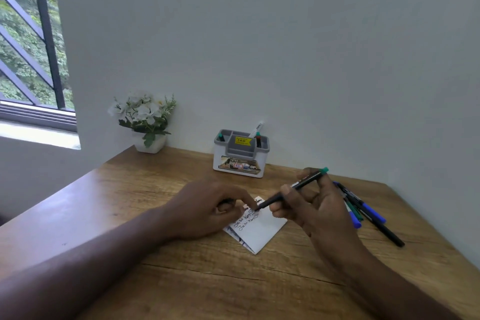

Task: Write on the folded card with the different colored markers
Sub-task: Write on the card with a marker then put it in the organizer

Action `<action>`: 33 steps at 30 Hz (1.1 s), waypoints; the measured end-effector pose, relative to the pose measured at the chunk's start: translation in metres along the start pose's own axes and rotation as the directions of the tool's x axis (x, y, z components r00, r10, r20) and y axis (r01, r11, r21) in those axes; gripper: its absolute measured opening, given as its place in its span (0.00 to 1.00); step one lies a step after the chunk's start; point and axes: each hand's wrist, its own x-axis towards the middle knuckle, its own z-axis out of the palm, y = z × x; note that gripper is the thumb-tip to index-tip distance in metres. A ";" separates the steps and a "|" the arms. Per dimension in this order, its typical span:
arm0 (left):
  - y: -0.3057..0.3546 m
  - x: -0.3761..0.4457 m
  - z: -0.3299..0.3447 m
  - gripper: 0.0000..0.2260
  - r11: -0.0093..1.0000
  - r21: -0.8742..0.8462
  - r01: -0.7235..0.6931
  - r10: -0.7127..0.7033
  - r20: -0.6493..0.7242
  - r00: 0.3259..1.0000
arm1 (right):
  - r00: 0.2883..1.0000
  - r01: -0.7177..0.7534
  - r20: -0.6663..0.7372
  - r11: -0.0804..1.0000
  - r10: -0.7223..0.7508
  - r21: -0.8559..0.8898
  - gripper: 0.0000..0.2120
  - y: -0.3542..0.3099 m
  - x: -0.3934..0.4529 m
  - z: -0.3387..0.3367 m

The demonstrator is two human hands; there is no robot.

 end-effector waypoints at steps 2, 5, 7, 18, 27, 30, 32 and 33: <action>-0.007 -0.004 0.000 0.14 1.000 0.011 0.005 -0.005 0.042 0.999 | 1.000 -0.015 0.017 0.997 0.016 -0.079 0.19 0.003 -0.001 0.008; -0.015 -0.009 0.006 0.14 1.000 0.014 0.013 -0.014 0.059 0.998 | 0.993 -0.114 0.028 0.990 0.117 -0.085 0.15 0.006 -0.006 0.019; -0.014 -0.008 0.008 0.14 1.000 0.006 0.019 -0.019 0.077 0.997 | 0.982 -0.177 0.041 0.977 0.183 -0.122 0.13 0.008 -0.007 0.021; -0.016 -0.004 0.013 0.13 1.000 0.019 0.019 -0.021 0.093 0.995 | 0.978 -0.066 0.129 0.835 0.162 -0.546 0.08 0.008 -0.007 0.021; -0.021 -0.005 0.013 0.13 1.000 0.007 -0.006 0.005 0.098 0.995 | 0.979 -0.013 0.155 0.803 0.132 -0.596 0.03 0.014 -0.007 0.024; -0.022 -0.005 0.013 0.14 1.000 0.005 -0.004 0.004 0.100 0.995 | 0.978 0.009 0.169 0.793 0.119 -0.610 0.03 0.015 -0.006 0.024; -0.022 -0.005 0.012 0.14 1.000 -0.001 -0.011 0.011 0.108 0.994 | 0.977 0.020 0.180 0.782 0.118 -0.623 0.03 0.015 -0.005 0.023; -0.023 -0.005 0.011 0.14 1.000 -0.005 -0.016 0.017 0.113 0.993 | 0.975 0.028 0.187 0.774 0.117 -0.632 0.03 0.015 -0.006 0.024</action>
